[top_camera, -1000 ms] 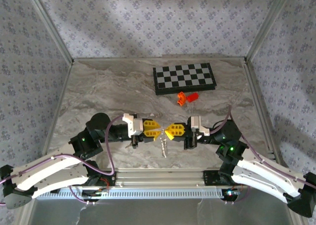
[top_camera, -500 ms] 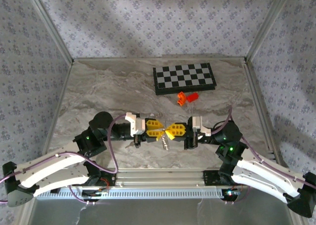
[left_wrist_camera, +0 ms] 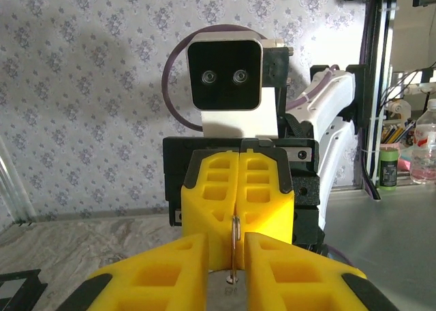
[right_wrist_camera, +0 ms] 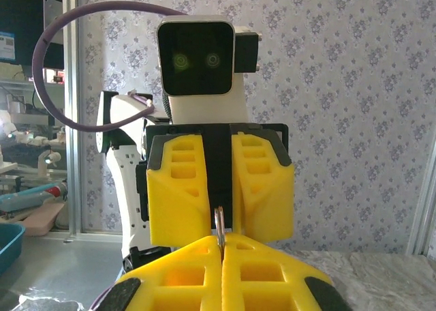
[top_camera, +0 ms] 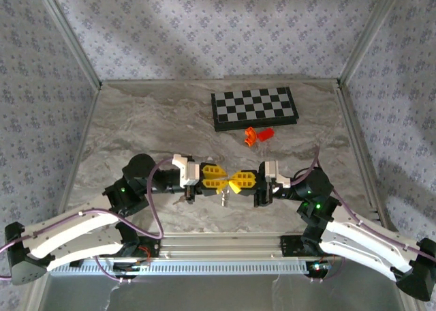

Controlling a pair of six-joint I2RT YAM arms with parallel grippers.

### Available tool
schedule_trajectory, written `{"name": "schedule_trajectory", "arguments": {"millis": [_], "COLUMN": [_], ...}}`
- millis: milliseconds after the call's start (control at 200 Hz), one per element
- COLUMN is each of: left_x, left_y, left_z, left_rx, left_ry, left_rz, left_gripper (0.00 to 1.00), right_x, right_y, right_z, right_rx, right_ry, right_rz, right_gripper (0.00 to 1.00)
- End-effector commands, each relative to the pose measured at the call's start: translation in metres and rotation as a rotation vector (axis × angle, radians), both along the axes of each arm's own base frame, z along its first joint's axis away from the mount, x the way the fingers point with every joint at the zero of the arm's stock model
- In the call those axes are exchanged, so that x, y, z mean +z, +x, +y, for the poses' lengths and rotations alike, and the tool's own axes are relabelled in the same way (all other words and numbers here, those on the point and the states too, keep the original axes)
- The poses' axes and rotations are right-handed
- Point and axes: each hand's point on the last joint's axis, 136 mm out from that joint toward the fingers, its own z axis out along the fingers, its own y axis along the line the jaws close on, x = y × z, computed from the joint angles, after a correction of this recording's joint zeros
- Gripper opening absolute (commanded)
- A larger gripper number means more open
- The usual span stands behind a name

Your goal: Put the keys on the keyring

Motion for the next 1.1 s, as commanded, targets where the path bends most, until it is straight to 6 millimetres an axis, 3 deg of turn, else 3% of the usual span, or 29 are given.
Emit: {"name": "schedule_trajectory", "arguments": {"millis": [0, 175, 375, 510, 700, 960, 1094], "left_x": [0.017, 0.017, 0.019, 0.017, 0.001, -0.008, -0.012], "left_y": [-0.008, -0.008, -0.009, -0.008, -0.001, 0.001, 0.0], "left_z": [0.002, 0.003, 0.007, 0.009, 0.013, 0.014, 0.014], "left_rx": [-0.031, -0.028, -0.022, -0.006, 0.046, 0.057, 0.043], "left_ry": [-0.052, -0.052, -0.056, -0.029, 0.106, 0.226, 0.258], "left_rz": [-0.023, -0.026, -0.032, -0.045, -0.083, -0.102, -0.097], "left_gripper": [0.2, 0.17, 0.0, 0.0, 0.0, 0.0, 0.0], "right_x": [0.013, 0.014, 0.015, 0.011, -0.005, -0.028, -0.031], "right_y": [-0.004, -0.004, -0.004, 0.0, 0.005, 0.005, 0.006], "right_z": [-0.005, -0.004, -0.003, -0.002, -0.003, 0.003, 0.006], "right_rx": [0.014, 0.024, 0.031, -0.001, -0.102, -0.168, -0.177], "right_ry": [0.057, 0.064, 0.075, 0.042, -0.142, -0.328, -0.358], "right_rz": [-0.019, -0.016, -0.009, -0.014, -0.05, -0.102, -0.115], "right_gripper": [0.0, 0.0, 0.0, 0.0, 0.23, 0.27, 0.28]}}
